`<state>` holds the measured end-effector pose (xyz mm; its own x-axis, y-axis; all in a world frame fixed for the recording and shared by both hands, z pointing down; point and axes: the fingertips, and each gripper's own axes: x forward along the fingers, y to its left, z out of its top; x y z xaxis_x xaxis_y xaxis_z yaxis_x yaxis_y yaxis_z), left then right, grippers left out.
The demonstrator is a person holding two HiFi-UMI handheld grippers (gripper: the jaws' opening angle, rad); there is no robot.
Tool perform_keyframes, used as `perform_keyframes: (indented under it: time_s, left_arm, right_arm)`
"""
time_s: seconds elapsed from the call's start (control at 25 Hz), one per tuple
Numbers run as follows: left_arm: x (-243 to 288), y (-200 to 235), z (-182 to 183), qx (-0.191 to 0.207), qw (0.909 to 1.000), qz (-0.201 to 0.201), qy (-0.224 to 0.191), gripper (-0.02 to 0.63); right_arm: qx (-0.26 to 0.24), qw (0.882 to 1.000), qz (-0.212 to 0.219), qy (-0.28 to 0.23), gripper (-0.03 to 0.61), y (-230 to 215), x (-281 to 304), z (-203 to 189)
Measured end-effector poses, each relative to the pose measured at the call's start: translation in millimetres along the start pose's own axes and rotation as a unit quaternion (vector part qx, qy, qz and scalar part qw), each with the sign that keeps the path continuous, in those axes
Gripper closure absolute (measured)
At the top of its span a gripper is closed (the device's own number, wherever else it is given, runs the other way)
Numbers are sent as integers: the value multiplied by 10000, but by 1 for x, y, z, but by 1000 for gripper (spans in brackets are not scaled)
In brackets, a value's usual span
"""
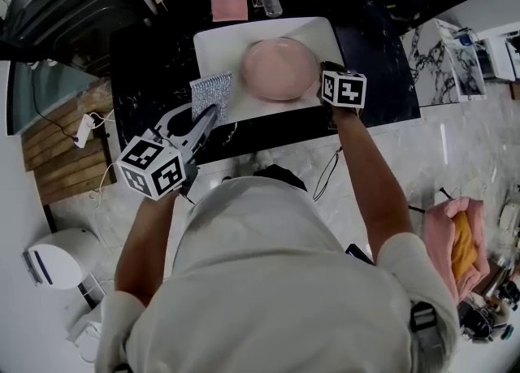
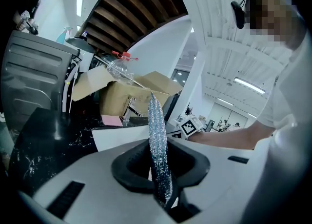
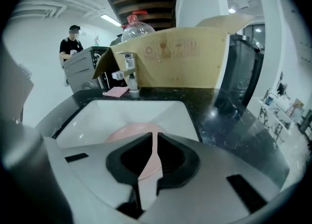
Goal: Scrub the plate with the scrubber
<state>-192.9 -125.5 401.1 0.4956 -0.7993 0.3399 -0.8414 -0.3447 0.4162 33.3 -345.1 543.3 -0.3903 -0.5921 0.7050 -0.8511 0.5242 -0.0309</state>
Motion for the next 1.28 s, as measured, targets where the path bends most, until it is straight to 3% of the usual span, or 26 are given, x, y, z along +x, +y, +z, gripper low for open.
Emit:
perform_keyframes:
  time_s: [0.52,0.92,1.28]
  left_arm:
    - [-72,-35,-19,500,9984,-173,-198,549]
    - [-116,-59,-56,823,9959,-297,-219,549]
    - [-139,-78,-71,775,9964,-231,-244,549]
  right_arm:
    - [-1424,9826,-171,-1179,543,102,-167,-17]
    - [-1376,9794,-10,-1479,543,168,-259,-74]
    - [-1305,9780,561,-1525,543,190,-295,-113]
